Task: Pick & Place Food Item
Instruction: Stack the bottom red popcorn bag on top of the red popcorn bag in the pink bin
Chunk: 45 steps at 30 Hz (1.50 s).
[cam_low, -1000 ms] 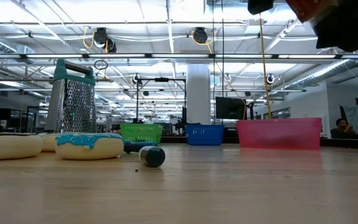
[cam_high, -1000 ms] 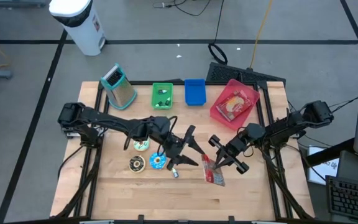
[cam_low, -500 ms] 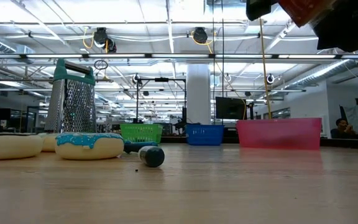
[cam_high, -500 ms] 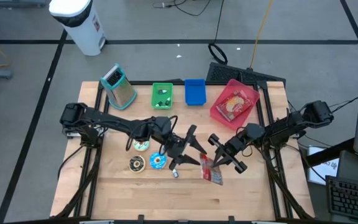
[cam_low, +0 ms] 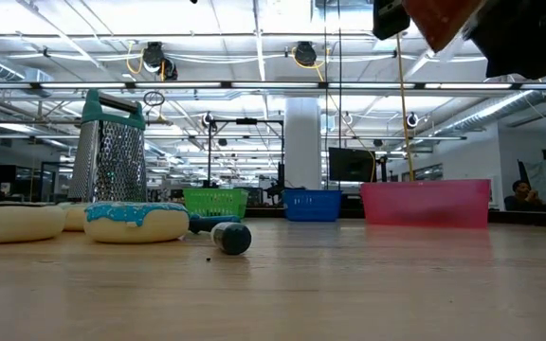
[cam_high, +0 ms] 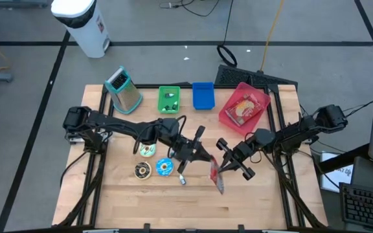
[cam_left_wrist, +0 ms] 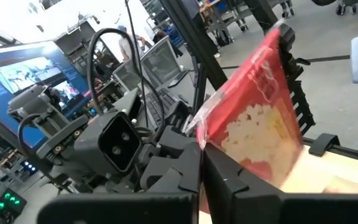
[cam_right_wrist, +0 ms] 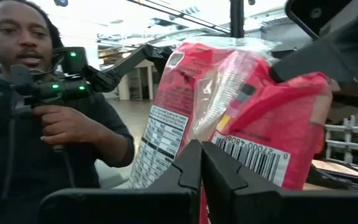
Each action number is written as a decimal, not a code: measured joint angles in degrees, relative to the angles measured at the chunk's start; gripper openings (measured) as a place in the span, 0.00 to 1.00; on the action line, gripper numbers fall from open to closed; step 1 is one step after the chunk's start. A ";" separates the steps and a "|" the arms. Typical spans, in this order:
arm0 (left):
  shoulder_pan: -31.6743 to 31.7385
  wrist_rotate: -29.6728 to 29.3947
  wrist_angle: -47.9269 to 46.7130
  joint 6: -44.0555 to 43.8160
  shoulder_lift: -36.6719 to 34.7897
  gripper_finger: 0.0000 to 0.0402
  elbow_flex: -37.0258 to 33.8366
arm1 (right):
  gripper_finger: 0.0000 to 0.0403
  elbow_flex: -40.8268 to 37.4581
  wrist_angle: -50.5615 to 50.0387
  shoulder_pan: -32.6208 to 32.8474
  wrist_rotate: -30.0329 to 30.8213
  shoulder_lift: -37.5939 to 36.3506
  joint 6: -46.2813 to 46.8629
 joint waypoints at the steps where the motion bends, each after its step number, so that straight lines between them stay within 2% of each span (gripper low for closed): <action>1: -0.01 -0.23 -0.09 -0.34 -0.01 0.02 0.00 | 0.00 0.00 -0.08 0.01 0.88 0.00 -0.02; 3: -0.01 -2.23 -1.42 -0.43 -0.32 0.01 0.00 | 0.00 0.00 -0.49 0.01 2.51 0.00 -0.04; 11: -0.14 -18.87 -18.38 -0.77 -5.66 0.00 0.00 | 0.00 0.00 -6.66 -2.34 6.53 -0.17 -1.79; 20: 0.15 -31.65 -28.82 -1.47 -6.64 0.00 -0.07 | 0.01 0.02 -19.56 -7.33 20.10 -0.17 -4.66; 25: 1.21 -37.40 -32.01 -4.20 -6.60 0.00 -0.13 | 0.02 0.11 -25.35 -7.86 33.03 -0.19 -6.22; 30: 2.60 -38.39 -30.60 -6.69 -6.20 0.00 -1.94 | 0.05 0.09 -30.89 -7.84 43.28 -1.94 -10.01; 35: 3.70 -38.21 -26.78 -9.32 -6.19 0.00 -5.94 | 0.12 -0.02 -36.46 -7.82 49.42 -6.32 -6.30; 38: 3.79 -38.16 -26.75 -10.49 -6.05 0.00 -7.31 | 0.19 -0.02 -39.60 -7.78 49.55 -9.25 -4.98; 42: 3.80 -37.37 -26.01 -11.20 -6.12 0.00 -7.32 | 0.35 0.31 -41.66 -7.06 48.57 -12.76 -5.23; 45: 4.12 -36.94 -26.19 -11.55 -6.10 0.00 -7.32 | 0.49 4.56 -47.87 -6.40 46.00 -13.63 -2.64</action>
